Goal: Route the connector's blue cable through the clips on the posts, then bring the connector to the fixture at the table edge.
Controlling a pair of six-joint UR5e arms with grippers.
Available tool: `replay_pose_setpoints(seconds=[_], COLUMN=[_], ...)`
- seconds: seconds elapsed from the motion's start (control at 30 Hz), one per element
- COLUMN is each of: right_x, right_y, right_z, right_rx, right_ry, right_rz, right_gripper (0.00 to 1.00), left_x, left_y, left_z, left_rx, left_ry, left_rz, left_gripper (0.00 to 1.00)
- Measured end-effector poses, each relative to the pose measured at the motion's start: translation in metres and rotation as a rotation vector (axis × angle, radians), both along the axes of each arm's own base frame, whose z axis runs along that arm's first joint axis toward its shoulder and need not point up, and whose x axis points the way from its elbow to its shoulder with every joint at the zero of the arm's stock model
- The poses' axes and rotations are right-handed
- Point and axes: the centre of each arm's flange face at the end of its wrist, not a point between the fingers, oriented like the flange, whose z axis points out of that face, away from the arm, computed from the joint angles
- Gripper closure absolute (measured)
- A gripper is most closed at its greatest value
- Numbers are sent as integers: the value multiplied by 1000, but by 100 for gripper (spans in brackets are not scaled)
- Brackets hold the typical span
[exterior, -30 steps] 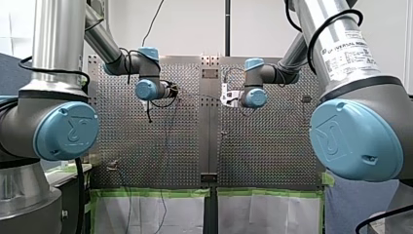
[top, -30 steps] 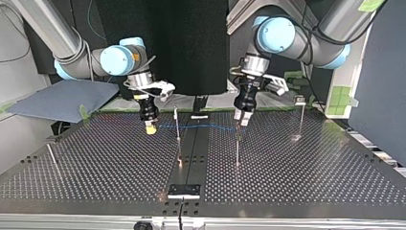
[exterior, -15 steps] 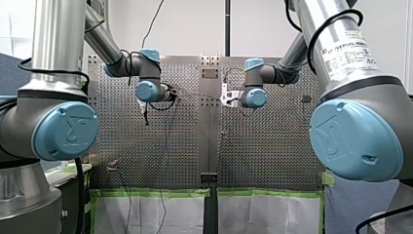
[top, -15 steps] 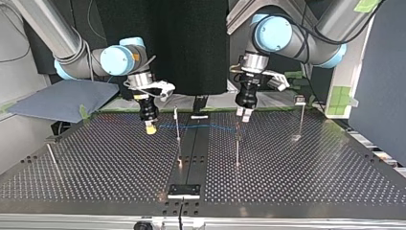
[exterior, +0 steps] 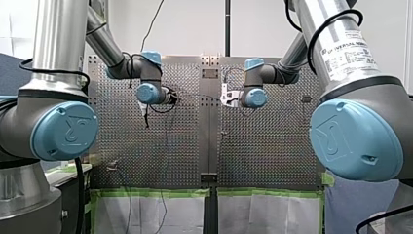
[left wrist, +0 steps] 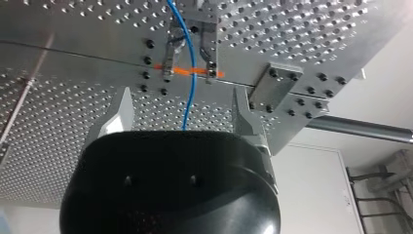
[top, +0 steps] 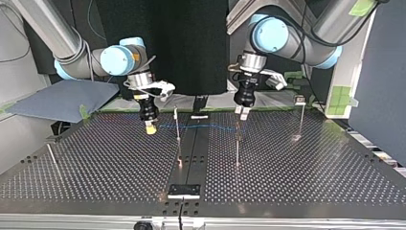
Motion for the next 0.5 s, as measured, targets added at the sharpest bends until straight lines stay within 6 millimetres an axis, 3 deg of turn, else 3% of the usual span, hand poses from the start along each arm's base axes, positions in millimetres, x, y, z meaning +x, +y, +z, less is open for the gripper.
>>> replay_pose_setpoints(seconds=[0.5], right_x=[0], right_y=[0], right_z=[0], right_rx=[0], right_ry=[1], right_rz=[0], right_gripper=[100], left_x=[0], left_y=[0], left_z=[-2], left_rx=[5], left_ry=[4], left_rz=[4], left_gripper=[0])
